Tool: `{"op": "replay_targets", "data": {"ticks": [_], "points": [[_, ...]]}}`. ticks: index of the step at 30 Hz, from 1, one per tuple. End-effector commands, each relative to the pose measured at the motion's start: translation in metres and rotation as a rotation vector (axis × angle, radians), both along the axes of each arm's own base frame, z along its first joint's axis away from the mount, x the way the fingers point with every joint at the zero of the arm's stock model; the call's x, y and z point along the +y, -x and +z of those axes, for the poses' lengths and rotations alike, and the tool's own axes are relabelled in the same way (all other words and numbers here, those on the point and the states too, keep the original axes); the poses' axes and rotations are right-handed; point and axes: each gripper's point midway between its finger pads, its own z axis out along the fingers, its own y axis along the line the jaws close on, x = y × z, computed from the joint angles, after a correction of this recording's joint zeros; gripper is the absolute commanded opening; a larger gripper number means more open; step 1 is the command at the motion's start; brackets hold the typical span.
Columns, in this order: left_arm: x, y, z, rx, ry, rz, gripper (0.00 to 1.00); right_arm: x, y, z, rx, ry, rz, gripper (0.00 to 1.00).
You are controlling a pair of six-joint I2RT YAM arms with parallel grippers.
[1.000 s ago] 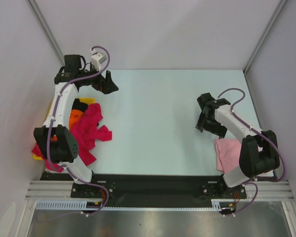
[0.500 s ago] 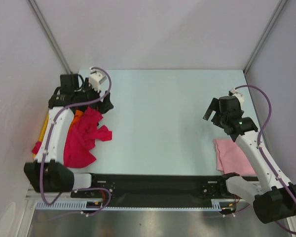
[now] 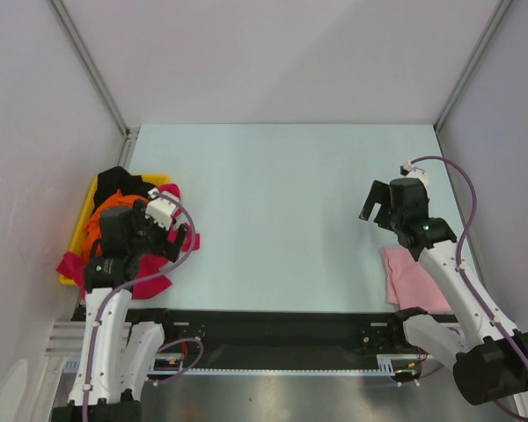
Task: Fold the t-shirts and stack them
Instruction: Neatly place the folded tshirt to the corner
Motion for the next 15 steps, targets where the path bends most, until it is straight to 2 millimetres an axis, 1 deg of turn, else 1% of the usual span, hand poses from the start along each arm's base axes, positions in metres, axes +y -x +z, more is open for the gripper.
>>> {"op": "replay_targets", "data": {"ticks": [1, 7, 12, 15], "points": [[0.011, -0.006, 0.01, -0.061, -0.021, 0.051, 1.0, -0.002, -0.005, 0.015, -0.07, 0.005, 0.008, 1.0], [0.005, -0.006, 0.012, -0.075, 0.011, 0.036, 1.0, -0.007, -0.003, 0.016, -0.084, 0.025, -0.005, 1.0], [0.005, -0.006, 0.014, -0.082, 0.011, 0.04, 1.0, -0.008, -0.001, 0.017, -0.092, 0.033, -0.002, 1.0], [0.006, -0.006, 0.014, -0.084, 0.011, 0.043, 1.0, -0.014, -0.003, 0.024, -0.13, 0.044, -0.026, 1.0]]}}
